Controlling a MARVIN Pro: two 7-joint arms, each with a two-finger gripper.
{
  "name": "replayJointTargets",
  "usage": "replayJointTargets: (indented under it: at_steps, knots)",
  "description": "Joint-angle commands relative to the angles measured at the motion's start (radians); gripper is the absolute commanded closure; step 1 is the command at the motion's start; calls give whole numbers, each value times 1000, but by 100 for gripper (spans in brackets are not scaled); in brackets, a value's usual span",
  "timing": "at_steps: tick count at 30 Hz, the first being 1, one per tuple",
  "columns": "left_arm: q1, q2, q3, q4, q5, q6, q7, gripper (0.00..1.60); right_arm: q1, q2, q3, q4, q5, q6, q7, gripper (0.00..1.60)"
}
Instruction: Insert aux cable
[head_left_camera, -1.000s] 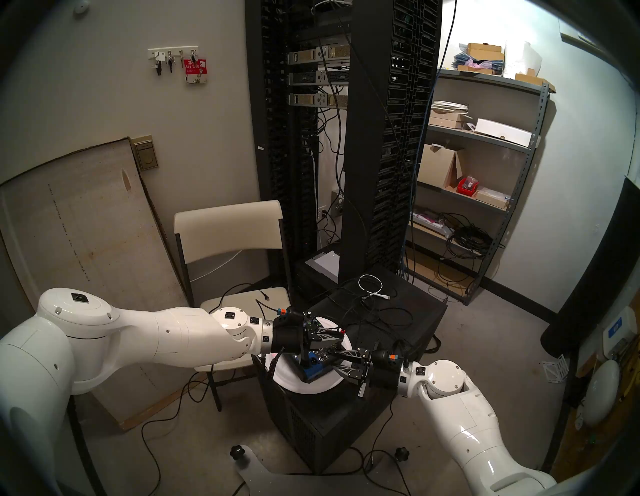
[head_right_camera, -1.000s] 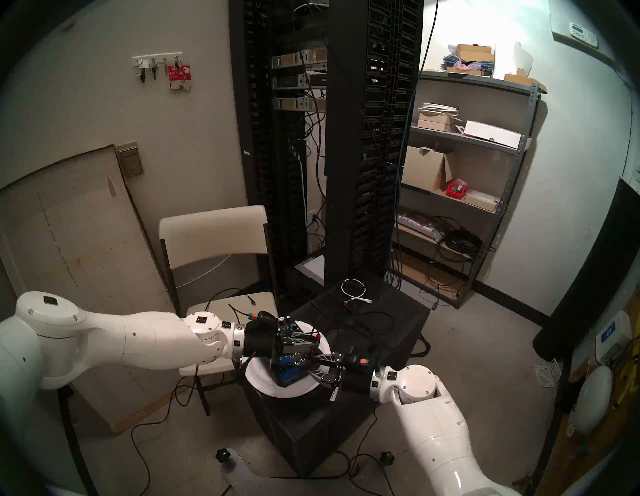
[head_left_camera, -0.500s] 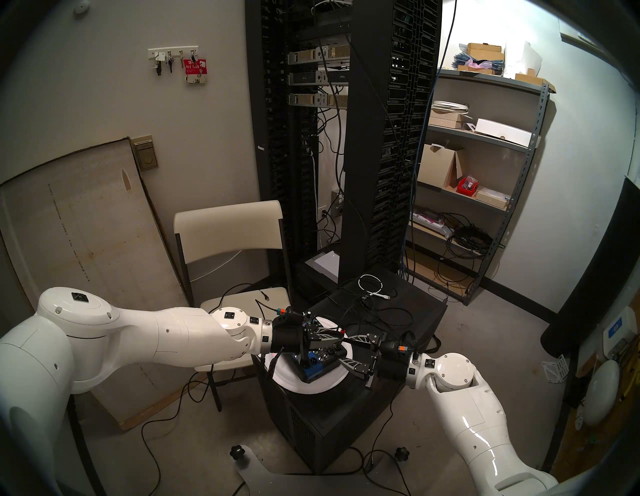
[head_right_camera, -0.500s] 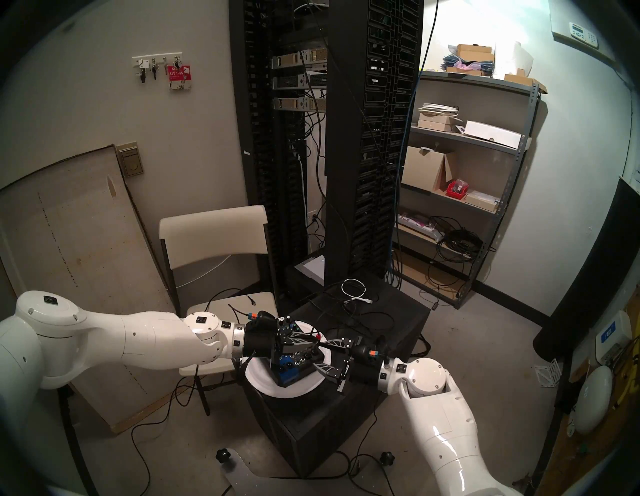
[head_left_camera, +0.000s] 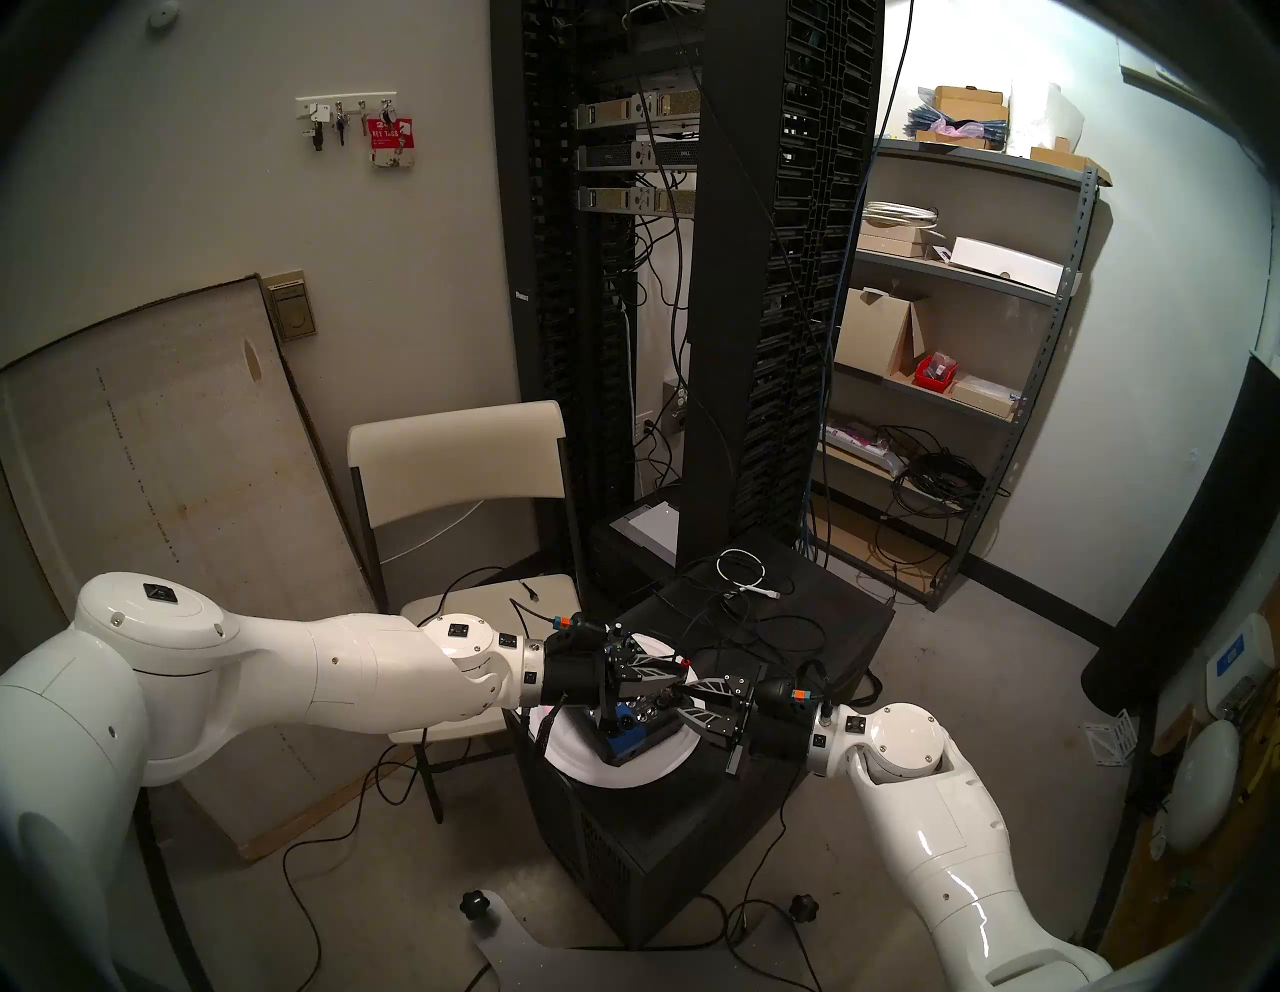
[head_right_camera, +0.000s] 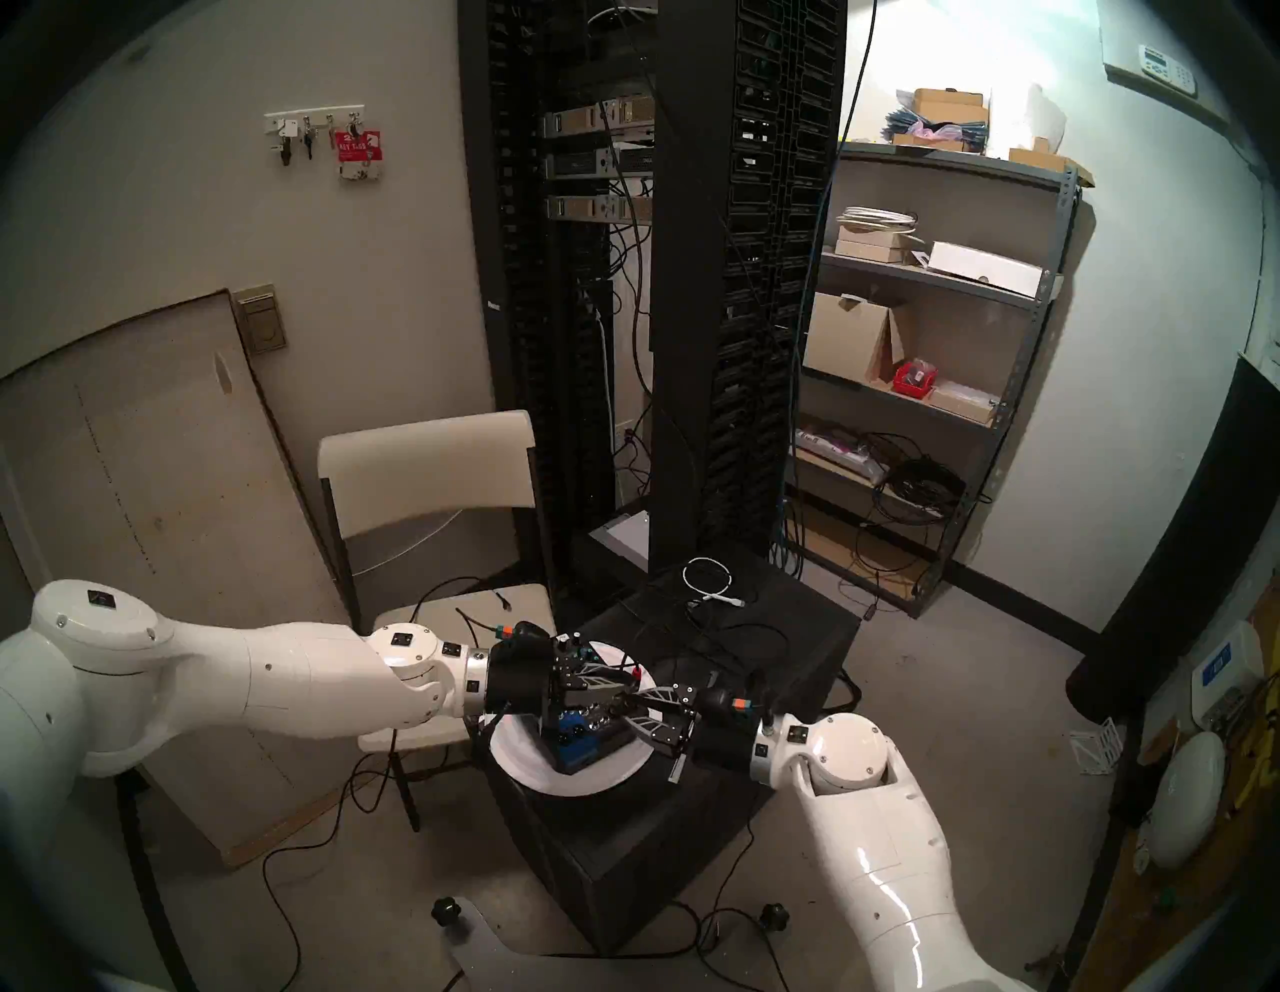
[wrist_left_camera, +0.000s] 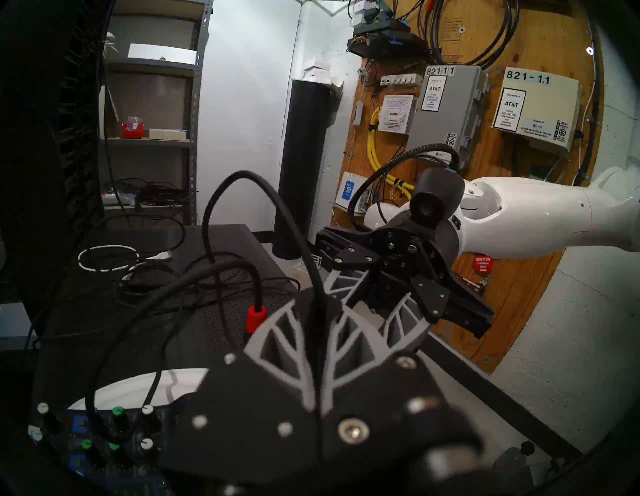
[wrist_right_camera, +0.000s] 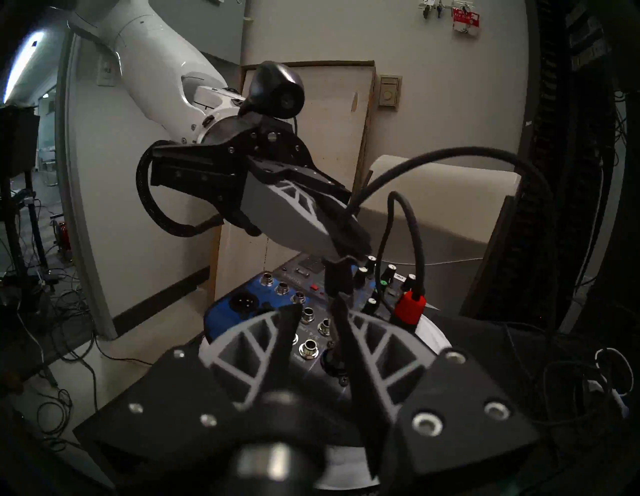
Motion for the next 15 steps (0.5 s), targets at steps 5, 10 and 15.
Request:
replayJointTargets:
  at_steps: [5,10,15]
  knots:
    - [48,11,68,20,23,42,2,160,10,-12,7,-23,4,6,-25,33]
    - [46,8,72,19,21,42,2,160,11,-16,3,-34,5,9,-25,41]
    - [44,4,76,20,20,42,2,160,11,-19,0,-40,5,10,-24,61]
